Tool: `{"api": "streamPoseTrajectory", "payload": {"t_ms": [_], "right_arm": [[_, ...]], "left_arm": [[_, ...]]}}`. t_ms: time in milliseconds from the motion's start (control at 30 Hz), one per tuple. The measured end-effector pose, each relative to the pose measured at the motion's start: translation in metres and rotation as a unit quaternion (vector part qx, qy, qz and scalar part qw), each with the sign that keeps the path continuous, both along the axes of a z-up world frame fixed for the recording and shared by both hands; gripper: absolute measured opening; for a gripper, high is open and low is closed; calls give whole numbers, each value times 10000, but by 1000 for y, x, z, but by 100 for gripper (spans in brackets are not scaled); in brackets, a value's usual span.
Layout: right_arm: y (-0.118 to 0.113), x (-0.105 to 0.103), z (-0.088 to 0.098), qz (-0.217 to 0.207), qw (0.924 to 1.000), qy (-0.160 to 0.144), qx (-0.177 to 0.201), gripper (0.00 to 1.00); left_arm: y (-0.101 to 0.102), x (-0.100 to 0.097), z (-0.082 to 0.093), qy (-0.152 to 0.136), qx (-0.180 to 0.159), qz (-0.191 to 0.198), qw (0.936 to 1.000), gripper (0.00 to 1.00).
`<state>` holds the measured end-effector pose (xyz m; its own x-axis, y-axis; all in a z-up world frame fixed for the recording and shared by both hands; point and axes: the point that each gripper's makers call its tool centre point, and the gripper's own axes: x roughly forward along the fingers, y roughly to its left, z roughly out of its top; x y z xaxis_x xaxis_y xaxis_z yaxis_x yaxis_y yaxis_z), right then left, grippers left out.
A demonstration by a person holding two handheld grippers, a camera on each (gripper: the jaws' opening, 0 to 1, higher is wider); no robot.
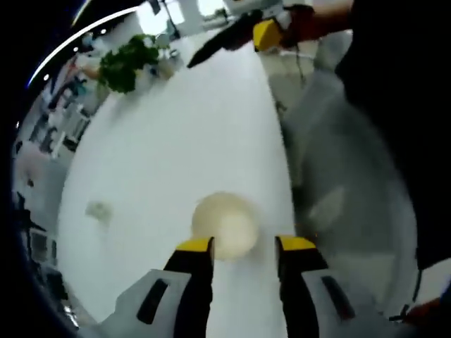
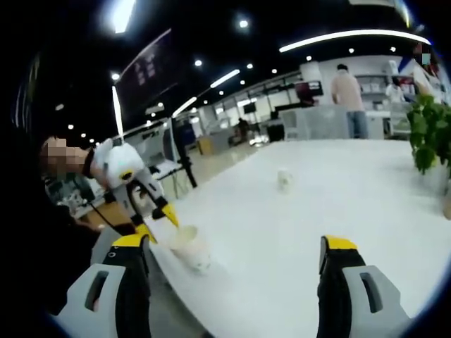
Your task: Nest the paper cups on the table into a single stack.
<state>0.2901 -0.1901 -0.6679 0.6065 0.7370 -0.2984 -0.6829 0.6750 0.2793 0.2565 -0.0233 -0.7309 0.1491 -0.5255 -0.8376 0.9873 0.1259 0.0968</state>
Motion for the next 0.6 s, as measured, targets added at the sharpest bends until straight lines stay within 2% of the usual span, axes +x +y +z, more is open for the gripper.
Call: {"api": "streamPoseTrajectory", "payload": {"t_ms": [67,200,267,333,433,467,600], "right_arm": [[4,1,-2,62,10000,30,-25,99],[11,2,-3,144,9999,67,-60,100],[14,5,-3,145,9998,90,-55,100],[16,7,-3,141,9998,93,-68,100],[20,9,-4,146,9998,133,-73,100],[21,9,-5,155,9997,160,-73,100],[27,7,-9,229,9994,237,-122,100]], "left_arm": [[-4,4,8,115,-494,542,9972,43],[5,7,10,-5,-600,733,9955,45],[6,6,12,62,-761,940,9926,47],[6,10,18,33,-1064,1165,9875,49],[9,14,25,181,-1457,1630,9756,52],[11,16,27,207,-1594,1777,9709,56],[22,22,29,112,-1790,2109,9609,65]]}}
